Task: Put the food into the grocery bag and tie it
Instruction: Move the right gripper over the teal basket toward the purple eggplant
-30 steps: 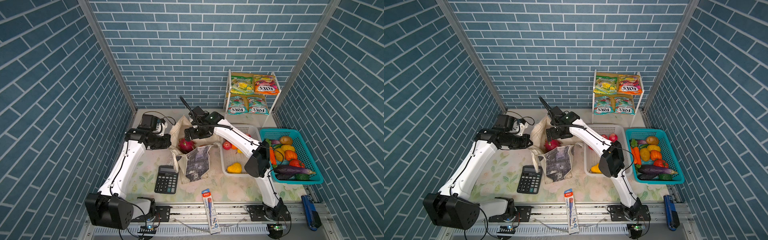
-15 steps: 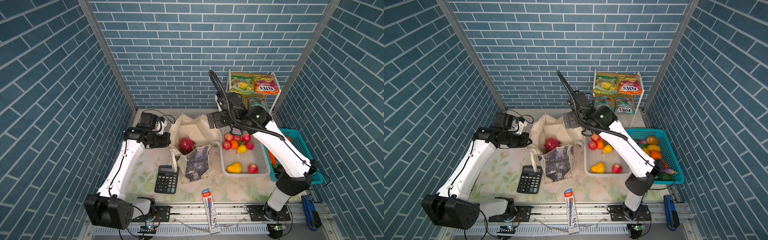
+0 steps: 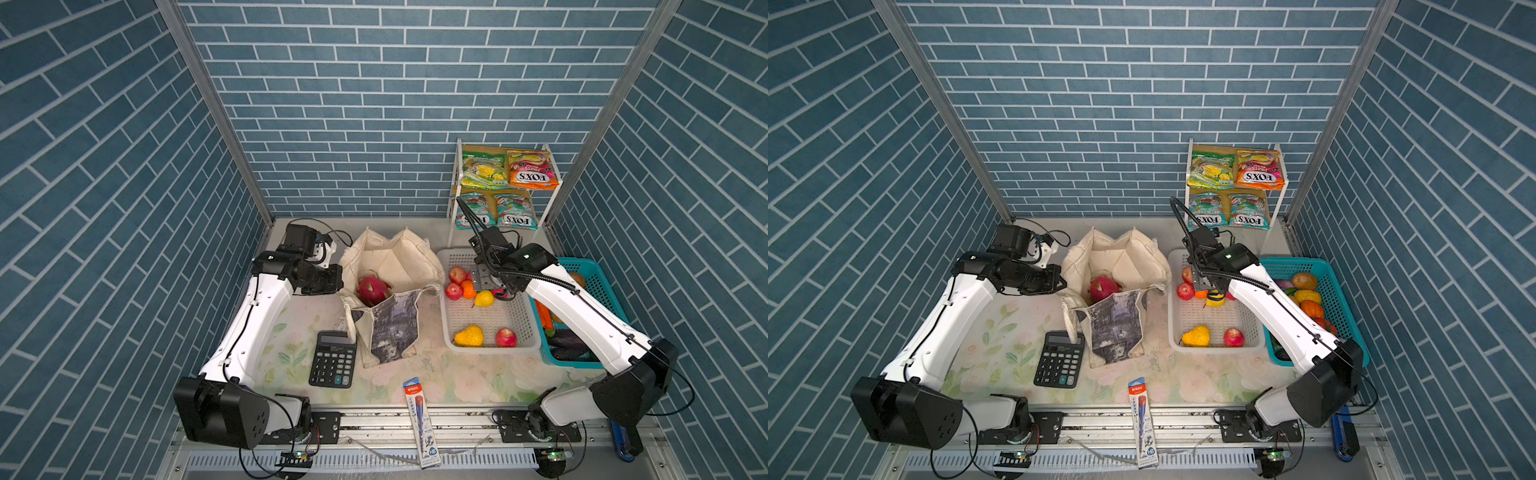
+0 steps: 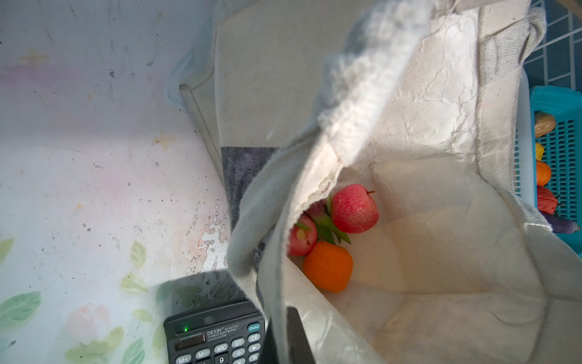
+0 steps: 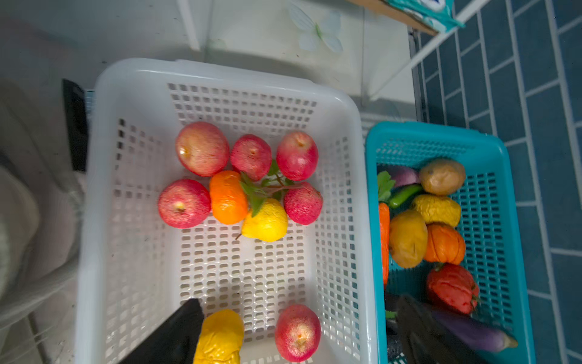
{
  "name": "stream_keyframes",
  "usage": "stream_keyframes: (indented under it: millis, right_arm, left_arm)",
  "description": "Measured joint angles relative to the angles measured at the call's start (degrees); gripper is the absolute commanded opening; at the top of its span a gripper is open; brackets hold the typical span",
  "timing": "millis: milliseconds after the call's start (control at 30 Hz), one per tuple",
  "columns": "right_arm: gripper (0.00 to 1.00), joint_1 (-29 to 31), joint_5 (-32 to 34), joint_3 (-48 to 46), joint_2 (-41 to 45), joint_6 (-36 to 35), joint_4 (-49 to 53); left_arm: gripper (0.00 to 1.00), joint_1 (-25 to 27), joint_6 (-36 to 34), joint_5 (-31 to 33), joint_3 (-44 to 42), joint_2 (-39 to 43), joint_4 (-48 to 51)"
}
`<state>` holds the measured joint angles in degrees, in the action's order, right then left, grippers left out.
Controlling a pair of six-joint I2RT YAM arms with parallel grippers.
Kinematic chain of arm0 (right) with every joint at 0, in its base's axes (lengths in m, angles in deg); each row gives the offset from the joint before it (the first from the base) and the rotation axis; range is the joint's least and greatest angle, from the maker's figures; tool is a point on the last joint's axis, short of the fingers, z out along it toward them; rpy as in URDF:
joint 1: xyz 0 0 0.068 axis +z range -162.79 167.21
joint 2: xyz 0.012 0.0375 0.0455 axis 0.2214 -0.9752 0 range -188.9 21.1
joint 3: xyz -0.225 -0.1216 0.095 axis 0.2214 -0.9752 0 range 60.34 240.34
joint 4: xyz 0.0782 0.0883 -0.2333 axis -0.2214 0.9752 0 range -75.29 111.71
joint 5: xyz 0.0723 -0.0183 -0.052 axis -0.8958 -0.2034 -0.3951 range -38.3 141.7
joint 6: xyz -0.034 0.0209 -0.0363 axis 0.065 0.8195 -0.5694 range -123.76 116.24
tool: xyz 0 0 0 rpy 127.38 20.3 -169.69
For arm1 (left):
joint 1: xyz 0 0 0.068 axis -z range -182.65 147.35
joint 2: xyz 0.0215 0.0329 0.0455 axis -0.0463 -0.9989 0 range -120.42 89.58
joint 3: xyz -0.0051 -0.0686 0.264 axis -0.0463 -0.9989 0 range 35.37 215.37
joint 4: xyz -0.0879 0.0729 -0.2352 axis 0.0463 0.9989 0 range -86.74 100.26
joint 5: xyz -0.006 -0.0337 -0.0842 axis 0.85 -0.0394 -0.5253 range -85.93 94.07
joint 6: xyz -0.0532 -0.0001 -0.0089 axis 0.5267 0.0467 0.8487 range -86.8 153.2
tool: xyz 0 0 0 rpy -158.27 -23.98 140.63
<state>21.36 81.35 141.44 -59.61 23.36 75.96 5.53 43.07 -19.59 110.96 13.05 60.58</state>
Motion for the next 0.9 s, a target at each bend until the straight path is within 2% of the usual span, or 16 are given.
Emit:
stream_keyframes:
  millis: [267, 633, 733, 900]
  right_arm:
    - [0.98, -11.1, -0.4, -5.5, 5.7, 10.5, -0.8]
    - [0.98, -23.2, 7.7, -6.1, 5.8, 39.4, 7.3]
    - [0.96, -27.0, 9.3, -6.0, 4.2, 45.3, 9.7]
    - [0.91, -32.9, 9.7, -7.0, 2.0, 50.6, 10.3]
  left_arm:
    - [0.00, 0.0, -0.3, -0.7, 0.0, -0.7, -0.3]
    - [0.00, 0.1, -0.2, -0.7, 0.0, -1.0, -0.8]
    - [0.00, 0.1, -0.2, -0.8, 0.0, -1.0, -0.8]
    - [0.00, 0.1, -0.2, -1.0, -0.2, -0.9, -1.0]
